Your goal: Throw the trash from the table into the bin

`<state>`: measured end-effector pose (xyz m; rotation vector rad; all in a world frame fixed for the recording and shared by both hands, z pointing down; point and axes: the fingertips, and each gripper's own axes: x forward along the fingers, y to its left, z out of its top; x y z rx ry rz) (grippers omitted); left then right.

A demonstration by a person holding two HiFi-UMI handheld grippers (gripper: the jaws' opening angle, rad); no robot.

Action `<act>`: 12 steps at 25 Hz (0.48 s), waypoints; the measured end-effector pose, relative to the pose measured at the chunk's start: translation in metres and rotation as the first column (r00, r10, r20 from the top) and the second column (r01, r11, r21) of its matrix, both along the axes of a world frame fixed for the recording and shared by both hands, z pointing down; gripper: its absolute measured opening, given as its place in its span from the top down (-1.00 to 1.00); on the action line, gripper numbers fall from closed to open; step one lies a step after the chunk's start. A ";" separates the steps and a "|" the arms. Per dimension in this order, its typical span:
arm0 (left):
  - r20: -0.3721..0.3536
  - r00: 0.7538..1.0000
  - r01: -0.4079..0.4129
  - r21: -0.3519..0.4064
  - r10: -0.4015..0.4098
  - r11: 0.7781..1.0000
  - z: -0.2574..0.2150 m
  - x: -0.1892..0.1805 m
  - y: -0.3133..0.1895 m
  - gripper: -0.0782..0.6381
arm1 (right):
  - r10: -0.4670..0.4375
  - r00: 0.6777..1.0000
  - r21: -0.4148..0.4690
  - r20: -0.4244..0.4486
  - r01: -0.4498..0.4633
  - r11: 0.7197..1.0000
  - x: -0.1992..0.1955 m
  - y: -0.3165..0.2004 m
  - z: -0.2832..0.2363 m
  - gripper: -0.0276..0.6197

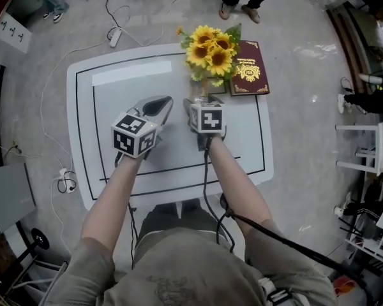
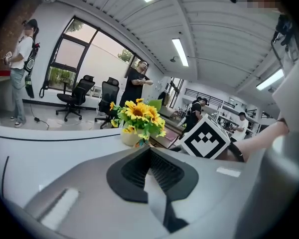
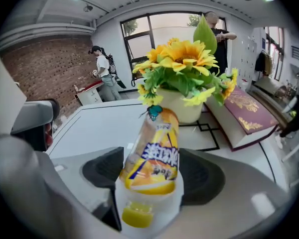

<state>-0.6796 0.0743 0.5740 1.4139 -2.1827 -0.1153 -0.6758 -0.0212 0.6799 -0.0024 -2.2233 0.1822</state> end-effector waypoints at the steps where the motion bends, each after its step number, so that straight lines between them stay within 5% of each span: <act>1: -0.005 1.000 0.001 0.000 -0.001 1.000 0.003 0.000 0.000 0.79 | 0.001 1.000 0.005 -0.012 -0.001 1.000 0.001 0.000 0.005 -0.13; 12: -0.059 0.998 -0.002 -0.017 0.001 1.000 0.030 0.009 0.006 0.79 | -0.008 1.000 0.026 -0.020 0.008 1.000 0.006 0.002 0.017 -0.07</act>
